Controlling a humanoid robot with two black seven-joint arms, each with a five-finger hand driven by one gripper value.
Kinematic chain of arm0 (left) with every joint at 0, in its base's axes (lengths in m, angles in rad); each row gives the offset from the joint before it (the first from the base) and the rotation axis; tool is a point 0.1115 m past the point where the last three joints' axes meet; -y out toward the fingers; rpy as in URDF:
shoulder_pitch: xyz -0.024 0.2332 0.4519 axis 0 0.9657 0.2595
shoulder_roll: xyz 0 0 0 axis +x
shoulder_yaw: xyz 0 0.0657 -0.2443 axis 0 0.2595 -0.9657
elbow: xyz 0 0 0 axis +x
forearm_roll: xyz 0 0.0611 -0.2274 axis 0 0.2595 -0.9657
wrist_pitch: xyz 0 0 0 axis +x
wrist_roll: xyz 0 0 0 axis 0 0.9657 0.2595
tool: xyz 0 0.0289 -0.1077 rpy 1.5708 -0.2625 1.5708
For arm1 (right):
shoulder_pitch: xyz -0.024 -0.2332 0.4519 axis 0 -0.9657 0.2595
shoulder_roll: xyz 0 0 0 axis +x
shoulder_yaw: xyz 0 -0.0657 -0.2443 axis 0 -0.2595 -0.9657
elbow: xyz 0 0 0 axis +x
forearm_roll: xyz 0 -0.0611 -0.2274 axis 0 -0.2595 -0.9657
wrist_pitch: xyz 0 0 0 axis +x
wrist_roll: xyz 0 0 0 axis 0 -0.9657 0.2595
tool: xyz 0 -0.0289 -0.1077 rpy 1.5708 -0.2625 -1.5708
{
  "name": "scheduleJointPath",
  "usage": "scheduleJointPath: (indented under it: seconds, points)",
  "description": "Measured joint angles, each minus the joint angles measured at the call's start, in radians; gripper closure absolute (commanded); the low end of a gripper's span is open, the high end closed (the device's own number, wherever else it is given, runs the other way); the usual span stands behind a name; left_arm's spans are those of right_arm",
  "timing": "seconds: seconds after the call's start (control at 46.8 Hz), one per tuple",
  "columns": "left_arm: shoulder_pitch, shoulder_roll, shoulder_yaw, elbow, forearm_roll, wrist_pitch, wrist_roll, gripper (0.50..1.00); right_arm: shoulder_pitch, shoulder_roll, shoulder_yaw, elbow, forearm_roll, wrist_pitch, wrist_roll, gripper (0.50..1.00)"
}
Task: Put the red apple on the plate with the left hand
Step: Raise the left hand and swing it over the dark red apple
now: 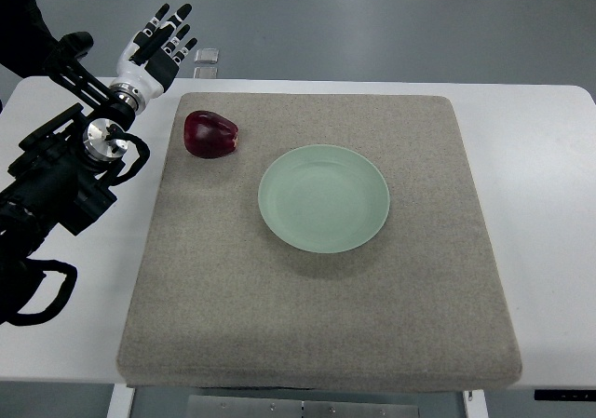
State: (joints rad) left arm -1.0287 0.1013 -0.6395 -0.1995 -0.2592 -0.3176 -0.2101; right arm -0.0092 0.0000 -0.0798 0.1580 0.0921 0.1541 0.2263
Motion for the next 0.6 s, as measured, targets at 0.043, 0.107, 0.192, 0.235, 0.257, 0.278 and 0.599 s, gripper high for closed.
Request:
scheduleJointPath:
  seconds: [0.043,0.107,0.192,0.235,0.257,0.278,0.599]
  points:
    - [0.001,0.0,0.0,0.0,0.0,0.0,0.0,0.504,0.0,0.0,0.0,0.0,0.0,0.0,0.0,0.536]
    - [0.001,0.0,-0.002,0.001,0.0,0.0,0.0,0.504,0.0,0.0,0.0,0.0,0.0,0.0,0.0,0.536]
    - [0.002,0.0,-0.005,0.002,-0.001,0.012,-0.003,0.504,0.0,0.0,0.0,0.0,0.0,0.0,0.0,0.536]
    - [0.002,0.0,-0.006,0.002,-0.002,0.024,-0.005,0.504,0.0,0.0,0.0,0.0,0.0,0.0,0.0,0.536]
    - [0.002,0.0,-0.006,0.002,-0.002,0.03,-0.007,0.504,0.0,0.0,0.0,0.0,0.0,0.0,0.0,0.536]
    - [0.002,0.0,-0.006,0.002,-0.002,0.033,-0.008,0.504,0.0,0.0,0.0,0.0,0.0,0.0,0.0,0.536]
    - [-0.013,0.0,0.04,-0.019,0.056,0.036,-0.009,0.506,0.0,0.0,0.0,0.0,0.0,0.0,0.0,0.536]
